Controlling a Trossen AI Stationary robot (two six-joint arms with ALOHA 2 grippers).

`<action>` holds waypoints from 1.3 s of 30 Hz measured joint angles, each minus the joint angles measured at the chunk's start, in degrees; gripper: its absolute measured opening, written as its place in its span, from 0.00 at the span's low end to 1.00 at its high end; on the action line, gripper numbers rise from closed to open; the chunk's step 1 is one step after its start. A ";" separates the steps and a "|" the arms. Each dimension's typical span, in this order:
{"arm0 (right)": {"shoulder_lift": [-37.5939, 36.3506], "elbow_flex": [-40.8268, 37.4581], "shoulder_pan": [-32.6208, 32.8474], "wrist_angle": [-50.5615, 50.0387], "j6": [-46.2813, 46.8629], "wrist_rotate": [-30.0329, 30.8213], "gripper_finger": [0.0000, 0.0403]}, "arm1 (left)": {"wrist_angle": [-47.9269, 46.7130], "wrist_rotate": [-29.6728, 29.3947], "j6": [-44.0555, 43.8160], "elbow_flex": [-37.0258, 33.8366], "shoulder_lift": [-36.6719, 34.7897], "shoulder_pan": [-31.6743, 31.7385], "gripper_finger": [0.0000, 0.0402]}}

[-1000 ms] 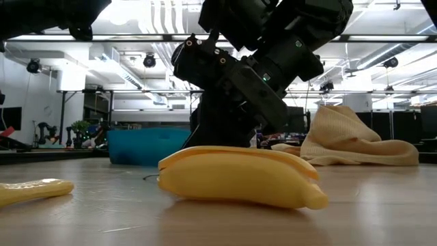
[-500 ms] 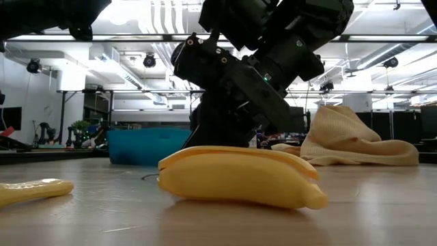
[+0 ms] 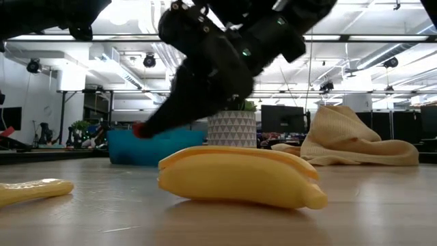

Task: Pick and placing Produce into tupperware
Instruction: Put the red cherry into the blue bin

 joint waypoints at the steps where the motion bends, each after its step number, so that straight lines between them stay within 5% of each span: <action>1: -0.11 0.65 -0.46 -0.76 -1.02 0.57 0.12 | -0.02 0.00 -0.02 0.00 0.00 -0.02 0.38; 21: -0.28 14.04 -14.26 -11.56 -9.95 1.62 0.12 | -0.06 0.13 0.00 0.00 0.00 -0.02 0.38; 39: -0.28 15.39 -21.11 -19.15 -1.50 1.51 0.12 | -0.12 0.26 -0.01 0.00 0.00 -0.01 0.38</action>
